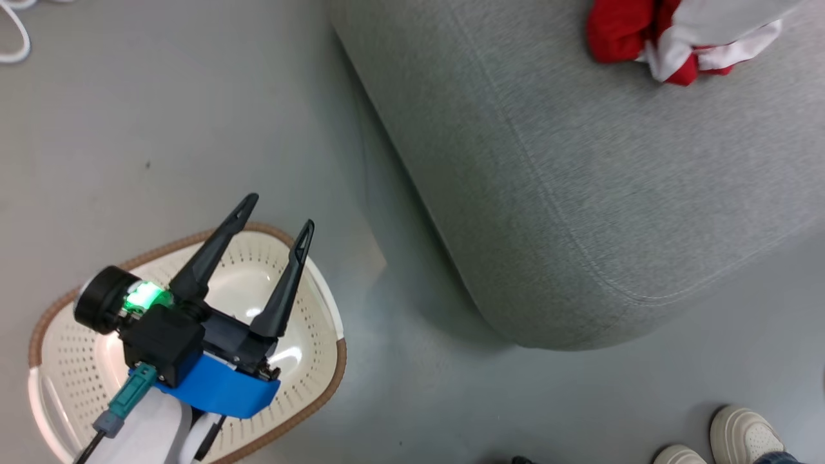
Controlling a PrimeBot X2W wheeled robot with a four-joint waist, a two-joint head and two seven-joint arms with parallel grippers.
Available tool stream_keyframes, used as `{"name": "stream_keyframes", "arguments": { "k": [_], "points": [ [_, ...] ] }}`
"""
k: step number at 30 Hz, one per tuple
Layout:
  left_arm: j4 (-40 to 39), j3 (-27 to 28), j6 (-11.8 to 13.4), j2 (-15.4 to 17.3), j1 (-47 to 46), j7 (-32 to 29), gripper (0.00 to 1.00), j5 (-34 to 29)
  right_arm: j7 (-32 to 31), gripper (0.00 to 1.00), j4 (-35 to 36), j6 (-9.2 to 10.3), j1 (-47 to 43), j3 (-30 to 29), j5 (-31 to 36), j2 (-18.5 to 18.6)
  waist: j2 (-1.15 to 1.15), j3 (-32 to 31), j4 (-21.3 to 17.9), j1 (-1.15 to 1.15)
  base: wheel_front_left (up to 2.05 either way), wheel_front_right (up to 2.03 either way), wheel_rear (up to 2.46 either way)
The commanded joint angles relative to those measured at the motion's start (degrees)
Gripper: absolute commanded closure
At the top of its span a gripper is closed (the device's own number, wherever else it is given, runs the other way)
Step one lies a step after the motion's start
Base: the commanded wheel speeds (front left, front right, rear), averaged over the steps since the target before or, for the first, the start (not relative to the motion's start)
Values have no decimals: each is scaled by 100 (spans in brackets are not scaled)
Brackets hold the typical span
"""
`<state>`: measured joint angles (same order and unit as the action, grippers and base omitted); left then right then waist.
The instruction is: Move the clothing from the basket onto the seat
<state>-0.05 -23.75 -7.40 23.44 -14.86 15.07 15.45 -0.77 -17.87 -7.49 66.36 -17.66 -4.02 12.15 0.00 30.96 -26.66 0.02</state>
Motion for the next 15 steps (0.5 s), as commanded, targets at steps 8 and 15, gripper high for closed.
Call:
{"name": "stream_keyframes", "arguments": {
  "k": [8,15],
  "points": [
    [-369,-55,-10,165,-563,15,0,-119,493,100,-807,-1,254,-963,265,402,0,1093,510,-2,0,0,0],
    [-546,-60,-10,227,-732,16,0,-193,848,100,-1831,-1,-4,-1307,425,180,0,1362,629,-2,0,0,0]
  ]
}}
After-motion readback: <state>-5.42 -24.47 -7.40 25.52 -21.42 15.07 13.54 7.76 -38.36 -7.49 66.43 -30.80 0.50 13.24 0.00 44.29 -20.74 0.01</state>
